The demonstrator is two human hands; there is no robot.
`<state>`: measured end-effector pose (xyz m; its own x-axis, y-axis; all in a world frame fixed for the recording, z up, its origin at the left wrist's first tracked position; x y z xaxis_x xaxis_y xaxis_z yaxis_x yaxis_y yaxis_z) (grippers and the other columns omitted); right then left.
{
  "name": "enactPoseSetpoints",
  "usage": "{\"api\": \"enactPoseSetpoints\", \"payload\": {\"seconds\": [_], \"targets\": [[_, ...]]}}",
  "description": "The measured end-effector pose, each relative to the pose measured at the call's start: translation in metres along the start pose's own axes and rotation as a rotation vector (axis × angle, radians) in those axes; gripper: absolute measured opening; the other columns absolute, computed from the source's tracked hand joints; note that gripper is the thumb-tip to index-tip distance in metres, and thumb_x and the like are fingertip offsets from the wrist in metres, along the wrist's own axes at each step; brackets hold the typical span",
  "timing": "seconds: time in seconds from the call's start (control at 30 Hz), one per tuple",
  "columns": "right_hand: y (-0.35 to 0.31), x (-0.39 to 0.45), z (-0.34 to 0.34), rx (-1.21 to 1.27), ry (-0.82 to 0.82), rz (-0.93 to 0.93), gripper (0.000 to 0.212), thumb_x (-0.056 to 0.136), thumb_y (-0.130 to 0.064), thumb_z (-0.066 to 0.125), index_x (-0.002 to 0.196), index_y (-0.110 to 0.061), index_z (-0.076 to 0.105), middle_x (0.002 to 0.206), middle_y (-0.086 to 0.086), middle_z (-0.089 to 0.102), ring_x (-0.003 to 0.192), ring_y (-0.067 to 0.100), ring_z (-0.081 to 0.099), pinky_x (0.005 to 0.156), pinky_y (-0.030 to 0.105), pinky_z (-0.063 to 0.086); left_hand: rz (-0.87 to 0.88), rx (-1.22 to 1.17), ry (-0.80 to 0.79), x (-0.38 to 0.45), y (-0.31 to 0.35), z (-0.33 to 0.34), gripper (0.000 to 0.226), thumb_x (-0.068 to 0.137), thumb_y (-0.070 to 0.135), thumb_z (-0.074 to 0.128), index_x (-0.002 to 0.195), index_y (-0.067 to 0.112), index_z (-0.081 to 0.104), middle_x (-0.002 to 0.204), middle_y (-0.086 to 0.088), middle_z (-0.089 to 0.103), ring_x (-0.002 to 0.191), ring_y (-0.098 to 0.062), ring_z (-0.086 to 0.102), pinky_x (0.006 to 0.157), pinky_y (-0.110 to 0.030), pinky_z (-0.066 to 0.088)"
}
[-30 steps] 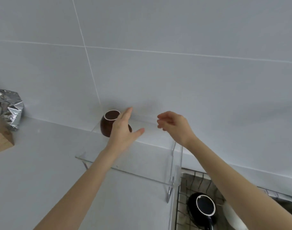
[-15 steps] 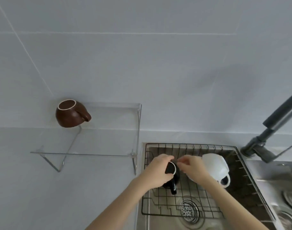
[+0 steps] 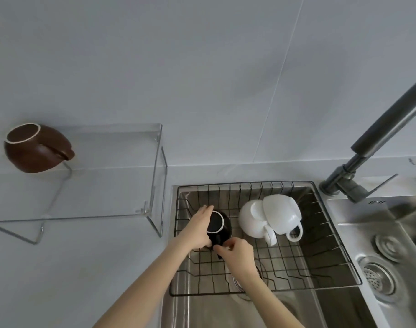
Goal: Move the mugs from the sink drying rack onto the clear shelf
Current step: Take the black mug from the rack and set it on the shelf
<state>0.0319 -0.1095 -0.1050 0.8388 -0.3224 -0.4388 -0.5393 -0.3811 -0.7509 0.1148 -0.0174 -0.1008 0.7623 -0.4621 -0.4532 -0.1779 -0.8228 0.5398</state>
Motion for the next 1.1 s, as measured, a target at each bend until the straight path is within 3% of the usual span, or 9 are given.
{"api": "enactPoseSetpoints", "payload": {"seconds": [0.13, 0.27, 0.4, 0.53, 0.6, 0.7, 0.83, 0.9, 1.1], "targets": [[0.000, 0.002, 0.003, 0.021, 0.017, -0.029, 0.017, 0.083, -0.016, 0.060, 0.088, -0.001, 0.065, 0.069, 0.001, 0.058, 0.069, 0.015, 0.053, 0.059, 0.023, 0.041, -0.008, -0.003, 0.028, 0.004, -0.003, -0.006, 0.105, 0.060, 0.012, 0.079, 0.144, 0.011, 0.015, 0.154, -0.010, 0.022, 0.141, -0.025, 0.023, 0.116, -0.038, 0.023], [0.002, 0.002, -0.005, 0.062, 0.058, -0.049, 0.006, 0.085, -0.016, 0.059, 0.083, -0.010, 0.061, 0.071, -0.002, 0.059, 0.066, 0.011, 0.052, 0.053, 0.013, 0.039, -0.015, -0.104, 0.102, 0.006, -0.010, -0.008, 0.097, 0.048, 0.024, 0.084, 0.132, 0.012, 0.038, 0.138, -0.009, 0.048, 0.126, -0.024, 0.045, 0.106, -0.043, 0.039], [-0.003, 0.000, -0.026, 0.110, 0.098, -0.089, 0.007, 0.085, -0.018, 0.060, 0.082, -0.013, 0.063, 0.069, -0.006, 0.062, 0.067, 0.008, 0.057, 0.054, 0.011, 0.041, 0.039, -0.241, 0.208, -0.004, -0.003, -0.022, 0.064, 0.046, 0.026, 0.084, 0.104, 0.016, 0.059, 0.104, 0.000, 0.068, 0.096, -0.016, 0.061, 0.081, -0.024, 0.048], [-0.032, -0.011, -0.056, 0.155, 0.100, -0.200, 0.009, 0.085, -0.016, 0.061, 0.080, -0.022, 0.062, 0.075, -0.006, 0.068, 0.078, 0.013, 0.065, 0.070, 0.019, 0.049, 0.144, -0.349, 0.401, -0.029, 0.020, -0.051, 0.058, 0.048, 0.028, 0.084, 0.102, 0.022, 0.062, 0.094, 0.012, 0.066, 0.085, -0.002, 0.057, 0.069, 0.000, 0.038], [-0.057, -0.021, -0.073, 0.150, 0.115, -0.284, 0.006, 0.085, -0.017, 0.060, 0.086, -0.023, 0.062, 0.078, -0.008, 0.068, 0.082, 0.010, 0.065, 0.075, 0.022, 0.050, 0.210, -0.378, 0.505, -0.043, 0.037, -0.074, 0.060, 0.048, 0.030, 0.084, 0.104, 0.025, 0.062, 0.095, 0.015, 0.066, 0.087, 0.001, 0.057, 0.073, -0.003, 0.039], [-0.100, -0.036, -0.101, 0.176, 0.173, -0.404, 0.008, 0.085, -0.018, 0.061, 0.090, -0.024, 0.063, 0.078, -0.015, 0.066, 0.079, 0.002, 0.064, 0.070, 0.012, 0.048, 0.287, -0.415, 0.621, -0.067, 0.061, -0.113, 0.058, 0.049, 0.034, 0.084, 0.102, 0.026, 0.060, 0.098, 0.011, 0.069, 0.092, -0.002, 0.061, 0.078, -0.016, 0.047], [-0.164, -0.061, -0.119, 0.216, 0.174, -0.576, 0.015, 0.082, -0.016, 0.064, 0.083, -0.030, 0.068, 0.077, -0.016, 0.070, 0.079, -0.002, 0.065, 0.066, 0.003, 0.048, 0.341, -0.434, 0.758, -0.108, 0.078, -0.169, 0.052, 0.051, 0.032, 0.084, 0.096, 0.025, 0.060, 0.089, 0.015, 0.067, 0.085, 0.000, 0.059, 0.070, -0.006, 0.041], [-0.193, -0.071, -0.114, 0.247, 0.145, -0.632, 0.018, 0.081, -0.015, 0.065, 0.079, -0.033, 0.067, 0.078, -0.013, 0.072, 0.078, 0.003, 0.067, 0.069, 0.010, 0.052, 0.345, -0.447, 0.810, -0.130, 0.074, -0.195, 0.050, 0.050, 0.029, 0.085, 0.092, 0.030, 0.058, 0.085, 0.020, 0.064, 0.083, 0.004, 0.058, 0.069, -0.003, 0.040], [-0.258, -0.085, -0.054, 0.244, 0.027, -0.728, 0.009, 0.083, -0.014, 0.063, 0.081, -0.021, 0.068, 0.080, 0.005, 0.074, 0.082, 0.022, 0.068, 0.080, 0.036, 0.056, 0.204, -0.399, 0.970, -0.185, 0.019, -0.245, 0.047, 0.048, 0.032, 0.086, 0.087, 0.026, 0.061, 0.071, 0.020, 0.062, 0.070, 0.003, 0.056, 0.061, -0.005, 0.038]]}}
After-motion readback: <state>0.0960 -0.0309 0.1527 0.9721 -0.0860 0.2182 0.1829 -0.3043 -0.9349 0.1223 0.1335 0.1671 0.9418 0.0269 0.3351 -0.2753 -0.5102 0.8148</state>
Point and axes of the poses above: each hand's wrist, its own x-axis towards the middle knuckle, its own z-axis out of the palm, y = z × x, the point moved 7 cm from there along x, towards the middle knuckle
